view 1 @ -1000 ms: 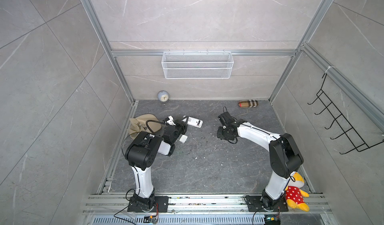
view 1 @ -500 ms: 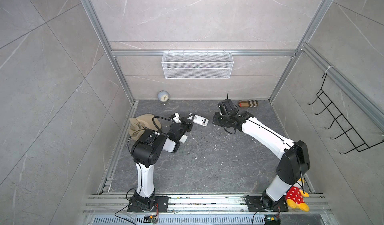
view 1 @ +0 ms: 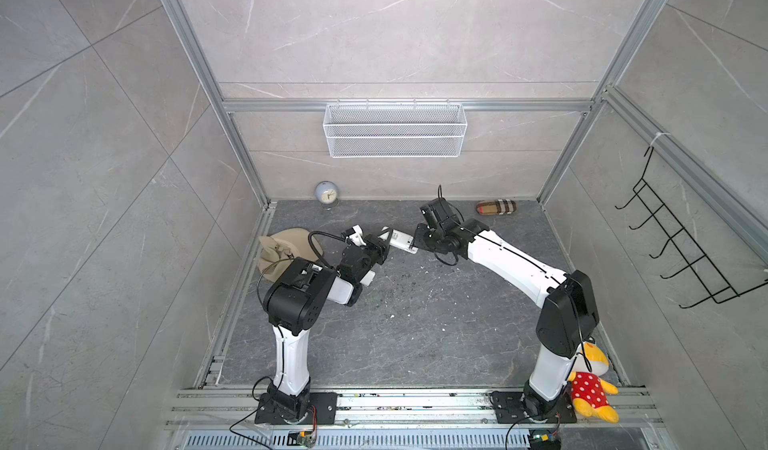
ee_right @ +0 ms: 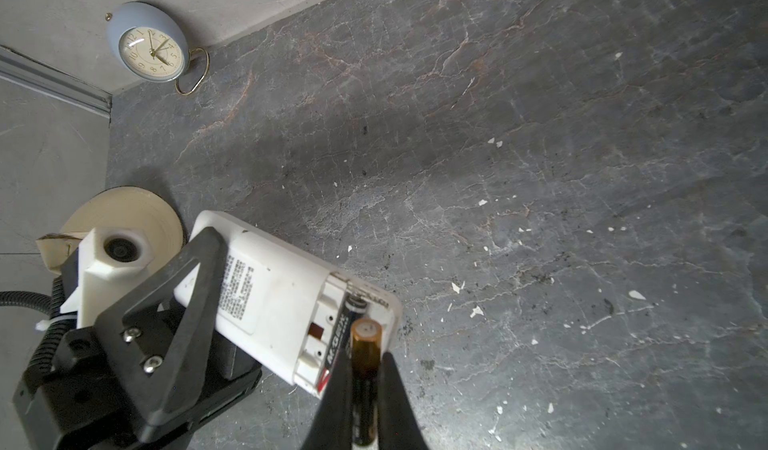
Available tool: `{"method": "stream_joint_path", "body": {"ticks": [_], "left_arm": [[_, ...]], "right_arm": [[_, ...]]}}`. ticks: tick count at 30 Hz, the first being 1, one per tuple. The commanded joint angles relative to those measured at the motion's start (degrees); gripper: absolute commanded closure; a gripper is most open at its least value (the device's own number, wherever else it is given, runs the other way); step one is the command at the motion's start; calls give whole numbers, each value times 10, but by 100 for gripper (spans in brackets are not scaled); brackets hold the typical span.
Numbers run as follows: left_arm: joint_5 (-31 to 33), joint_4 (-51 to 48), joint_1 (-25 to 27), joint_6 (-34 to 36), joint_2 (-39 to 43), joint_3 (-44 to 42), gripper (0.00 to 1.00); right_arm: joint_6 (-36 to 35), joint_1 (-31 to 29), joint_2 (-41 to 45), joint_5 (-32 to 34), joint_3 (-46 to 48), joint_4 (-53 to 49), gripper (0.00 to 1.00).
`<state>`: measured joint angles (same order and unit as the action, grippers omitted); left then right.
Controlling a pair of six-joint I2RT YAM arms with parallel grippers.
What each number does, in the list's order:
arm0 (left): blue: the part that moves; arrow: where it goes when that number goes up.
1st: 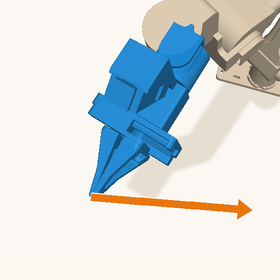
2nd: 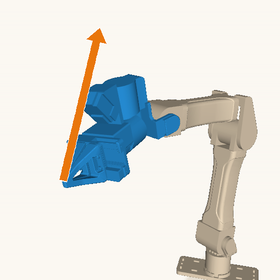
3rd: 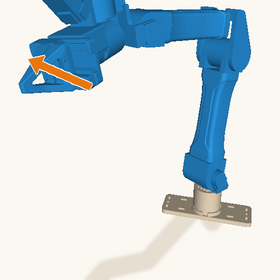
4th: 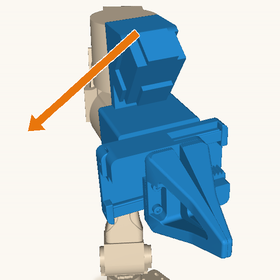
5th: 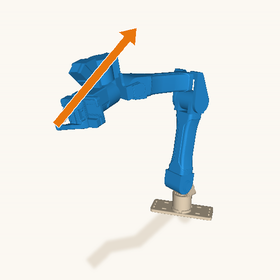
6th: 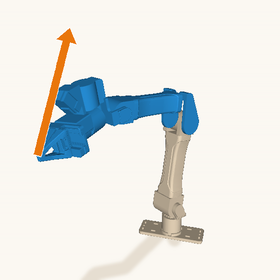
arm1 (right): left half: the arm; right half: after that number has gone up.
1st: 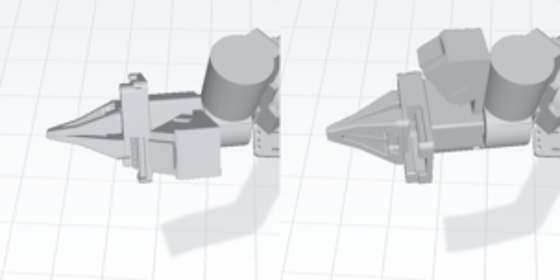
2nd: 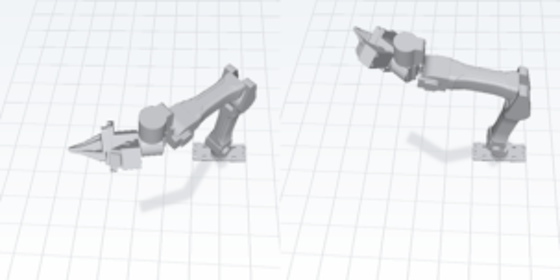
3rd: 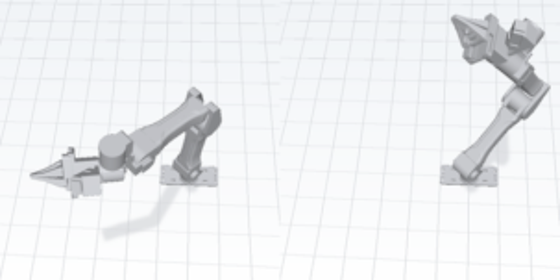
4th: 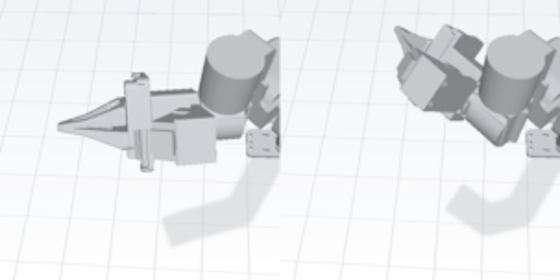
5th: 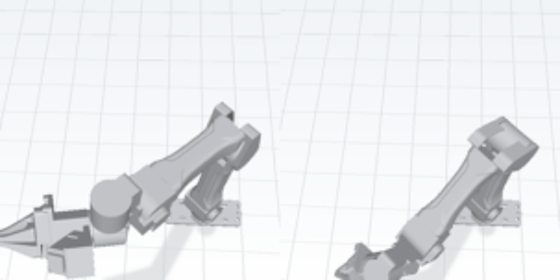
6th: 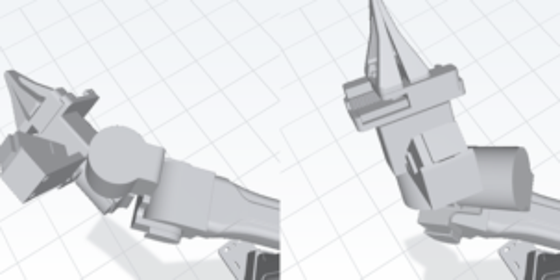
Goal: Load the batteries into the remote control
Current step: 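Carry the battery to the remote's open compartment with the right gripper, then insert the battery into the compartment and open the right gripper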
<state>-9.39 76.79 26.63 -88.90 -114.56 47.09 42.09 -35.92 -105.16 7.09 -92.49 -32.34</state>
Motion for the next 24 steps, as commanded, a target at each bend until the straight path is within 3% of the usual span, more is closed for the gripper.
{"method": "stream_joint_path", "body": {"ticks": [1,24], "left_arm": [[6,43,1,-3,16,12,100],[28,43,-1,-27,38,11,100]], "right_arm": [[4,-14,-11,29,-27,-3,93],[22,-35,-46,104,-49,-10,93]]}}
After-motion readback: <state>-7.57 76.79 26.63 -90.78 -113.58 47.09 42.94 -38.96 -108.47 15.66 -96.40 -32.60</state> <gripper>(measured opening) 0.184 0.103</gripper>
